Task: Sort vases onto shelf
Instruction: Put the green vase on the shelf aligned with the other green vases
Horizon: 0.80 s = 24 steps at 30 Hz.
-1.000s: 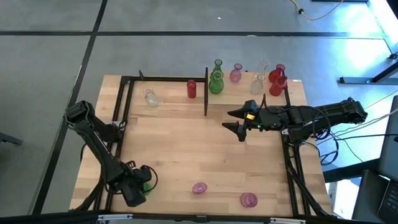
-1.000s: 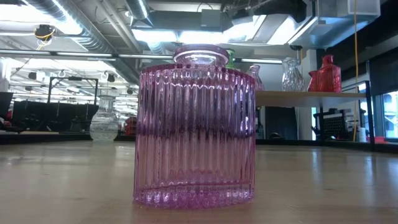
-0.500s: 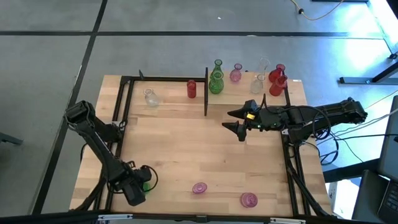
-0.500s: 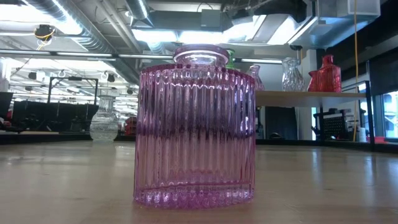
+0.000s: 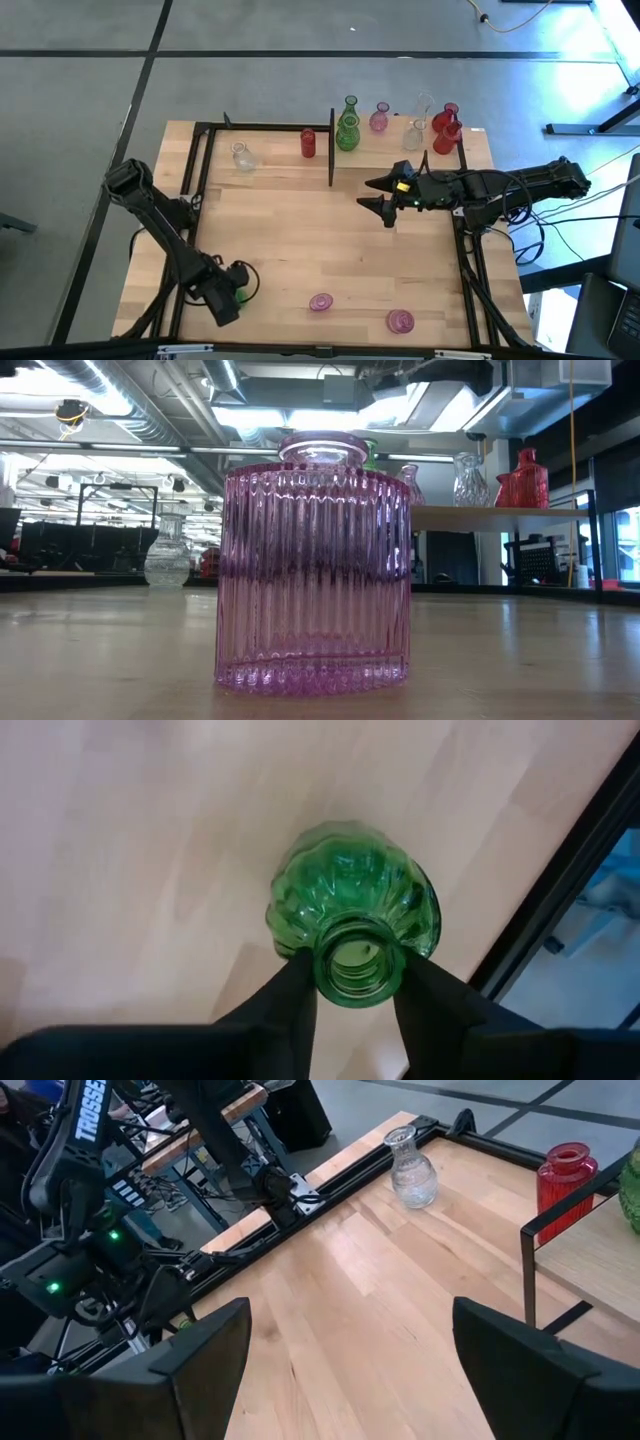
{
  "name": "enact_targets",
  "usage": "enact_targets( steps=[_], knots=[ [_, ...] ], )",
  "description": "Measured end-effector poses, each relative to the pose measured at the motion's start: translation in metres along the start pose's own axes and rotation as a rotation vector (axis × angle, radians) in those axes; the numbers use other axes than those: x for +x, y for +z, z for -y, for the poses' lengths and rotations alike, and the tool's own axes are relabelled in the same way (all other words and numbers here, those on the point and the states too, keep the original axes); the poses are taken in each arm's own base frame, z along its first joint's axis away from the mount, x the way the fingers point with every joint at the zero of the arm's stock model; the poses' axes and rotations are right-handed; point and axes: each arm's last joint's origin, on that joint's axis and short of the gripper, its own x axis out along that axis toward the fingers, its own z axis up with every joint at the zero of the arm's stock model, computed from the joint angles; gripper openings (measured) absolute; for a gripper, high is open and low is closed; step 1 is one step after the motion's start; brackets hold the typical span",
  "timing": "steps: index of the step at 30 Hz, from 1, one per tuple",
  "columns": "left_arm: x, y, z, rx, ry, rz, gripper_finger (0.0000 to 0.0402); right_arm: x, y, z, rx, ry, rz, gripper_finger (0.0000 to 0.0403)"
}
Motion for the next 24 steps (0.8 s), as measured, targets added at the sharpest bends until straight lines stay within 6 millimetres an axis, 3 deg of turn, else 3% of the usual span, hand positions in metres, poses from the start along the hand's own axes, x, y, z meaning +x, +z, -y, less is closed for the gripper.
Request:
enact_targets(
  steps=[7,13,18,24],
  knots=[
    [-0.017,0.023,-0.014,0.007,-0.022,0.030,0.0103,0.000,-0.001,0.000,-0.006,-0.005,-0.006,0.0324],
    [-0.043,0.057,-0.025,0.055,-0.023,0.066,0.0103,-0.002,-0.002,0.004,-0.013,-0.057,-0.007,0.0324],
    [-0.079,0.095,-0.038,0.096,-0.011,0.123,0.0103,-0.016,-0.004,0.013,0.012,-0.137,-0.040,0.0324],
    [-0.132,0.141,-0.059,0.147,0.012,0.308,0.0103,-0.038,-0.001,0.021,0.026,-0.156,-0.043,0.0324]
  ],
)
